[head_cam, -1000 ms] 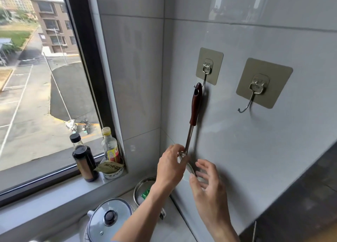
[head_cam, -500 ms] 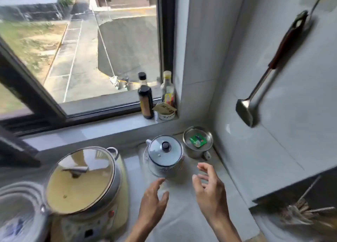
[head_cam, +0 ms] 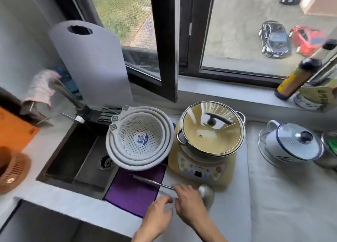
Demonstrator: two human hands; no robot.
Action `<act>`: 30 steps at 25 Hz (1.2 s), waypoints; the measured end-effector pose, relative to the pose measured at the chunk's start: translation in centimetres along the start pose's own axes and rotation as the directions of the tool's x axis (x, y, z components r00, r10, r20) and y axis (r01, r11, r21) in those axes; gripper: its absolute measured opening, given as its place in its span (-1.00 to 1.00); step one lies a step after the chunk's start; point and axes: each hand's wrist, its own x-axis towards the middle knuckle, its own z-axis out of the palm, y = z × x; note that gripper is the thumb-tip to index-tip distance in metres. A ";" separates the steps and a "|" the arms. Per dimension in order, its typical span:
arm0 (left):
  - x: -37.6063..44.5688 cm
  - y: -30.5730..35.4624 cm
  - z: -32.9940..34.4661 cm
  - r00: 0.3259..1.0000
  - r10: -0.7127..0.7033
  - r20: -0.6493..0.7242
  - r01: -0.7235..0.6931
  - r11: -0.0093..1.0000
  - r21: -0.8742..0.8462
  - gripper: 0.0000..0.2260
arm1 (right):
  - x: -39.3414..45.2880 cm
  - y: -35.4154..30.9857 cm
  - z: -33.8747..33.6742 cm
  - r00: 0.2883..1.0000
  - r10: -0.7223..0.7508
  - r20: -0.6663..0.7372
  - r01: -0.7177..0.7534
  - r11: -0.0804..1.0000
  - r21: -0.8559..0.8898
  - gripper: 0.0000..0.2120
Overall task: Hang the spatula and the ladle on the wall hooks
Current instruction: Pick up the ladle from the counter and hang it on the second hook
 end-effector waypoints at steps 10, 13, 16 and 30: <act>-1.5 -5.1 -4.0 0.936 0.213 0.282 -0.249 0.963 0.101 -0.77 | 1.7 -1.3 0.6 0.856 0.272 0.439 -0.364 0.921 0.140 -0.72; -2.4 -2.0 -2.9 0.869 0.290 0.401 -0.337 0.940 0.050 -0.75 | -2.2 0.8 -2.9 0.805 0.333 0.491 -0.544 0.745 0.386 -0.71; -2.5 3.3 -1.7 0.846 0.357 0.396 -0.369 0.928 -0.048 -0.71 | -6.9 2.5 -7.2 0.773 0.475 0.420 -0.626 0.462 0.628 -0.74; -5.9 36.3 5.3 0.665 0.743 0.074 -0.685 0.646 -0.337 -0.67 | -18.7 13.7 -28.8 0.282 0.890 -0.359 0.246 0.294 0.924 -0.92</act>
